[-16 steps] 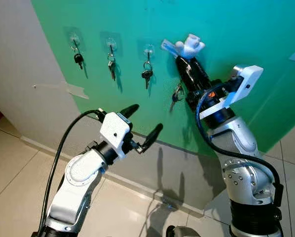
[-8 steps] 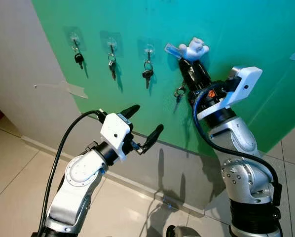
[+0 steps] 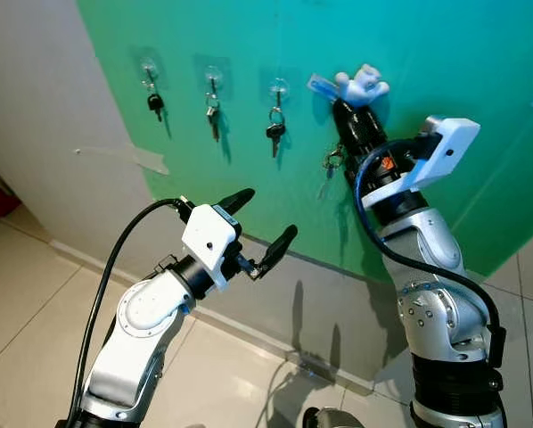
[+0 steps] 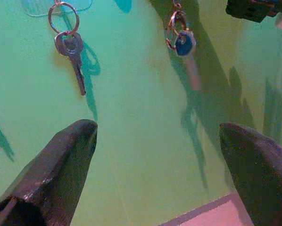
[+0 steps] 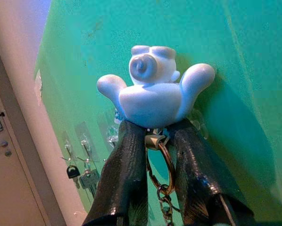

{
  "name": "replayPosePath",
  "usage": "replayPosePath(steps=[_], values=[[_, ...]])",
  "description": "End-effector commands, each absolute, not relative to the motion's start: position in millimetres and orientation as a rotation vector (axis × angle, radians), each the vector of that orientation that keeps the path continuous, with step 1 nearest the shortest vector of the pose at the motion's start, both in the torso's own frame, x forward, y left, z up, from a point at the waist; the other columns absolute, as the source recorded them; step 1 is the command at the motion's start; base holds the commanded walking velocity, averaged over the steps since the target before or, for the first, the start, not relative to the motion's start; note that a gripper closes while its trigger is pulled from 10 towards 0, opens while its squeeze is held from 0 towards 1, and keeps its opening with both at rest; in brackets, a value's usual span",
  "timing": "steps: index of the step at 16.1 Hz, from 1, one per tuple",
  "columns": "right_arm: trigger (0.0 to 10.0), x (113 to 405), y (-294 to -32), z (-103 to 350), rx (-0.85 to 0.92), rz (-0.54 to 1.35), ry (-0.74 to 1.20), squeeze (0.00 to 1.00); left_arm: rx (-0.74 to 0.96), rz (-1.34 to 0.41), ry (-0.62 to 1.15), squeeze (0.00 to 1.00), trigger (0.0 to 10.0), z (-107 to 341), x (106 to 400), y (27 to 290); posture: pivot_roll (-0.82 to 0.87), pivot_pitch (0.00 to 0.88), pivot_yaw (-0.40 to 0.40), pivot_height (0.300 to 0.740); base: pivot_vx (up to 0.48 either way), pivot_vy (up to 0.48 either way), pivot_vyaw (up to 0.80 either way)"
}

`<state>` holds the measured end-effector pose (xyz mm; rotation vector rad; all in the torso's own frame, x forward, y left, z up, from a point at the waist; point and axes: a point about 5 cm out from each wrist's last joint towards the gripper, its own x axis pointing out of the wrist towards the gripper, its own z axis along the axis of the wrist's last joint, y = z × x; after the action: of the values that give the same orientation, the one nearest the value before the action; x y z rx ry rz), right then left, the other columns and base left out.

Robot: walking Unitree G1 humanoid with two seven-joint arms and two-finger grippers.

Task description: Hang keys on a hook

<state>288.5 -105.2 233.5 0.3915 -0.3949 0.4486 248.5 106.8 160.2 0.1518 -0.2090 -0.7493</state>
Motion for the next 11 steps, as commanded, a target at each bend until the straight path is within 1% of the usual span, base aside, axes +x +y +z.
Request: replayPosePath(steps=[1, 6, 8, 11], values=[[10.0, 290.9, -116.4, 242.8, 0.409, 0.381, -0.443, 0.0, 0.153, -0.762, -0.217, 0.0, 10.0, 163.3, 245.7, 105.2, -0.07, 0.074, 0.021, 0.74, 0.0, 0.0, 0.0], [10.0, 290.4, -120.4, 245.2, 0.422, 0.366, -0.452, 0.0, 0.152, -0.762, -0.217, 0.0, 10.0, 164.0, 245.2, 105.3, -0.07, 0.086, 0.019, 0.74, 0.0, 0.0, 0.0], [10.0, 289.4, -121.3, 244.7, 0.374, 0.359, -0.463, 0.0, 0.153, -0.765, -0.217, 0.0, 10.0, 163.9, 244.8, 104.7, -0.07, 0.094, 0.015, 0.74, 0.0, 0.0, 0.0], [10.0, 288.6, -123.1, 245.3, 0.35, 0.345, -0.483, 0.0, 0.152, -0.765, -0.219, 0.0, 10.0, 165.0, 243.9, 104.2, -0.07, 0.104, 0.014, 0.74, 0.0, 0.0, 0.0]])
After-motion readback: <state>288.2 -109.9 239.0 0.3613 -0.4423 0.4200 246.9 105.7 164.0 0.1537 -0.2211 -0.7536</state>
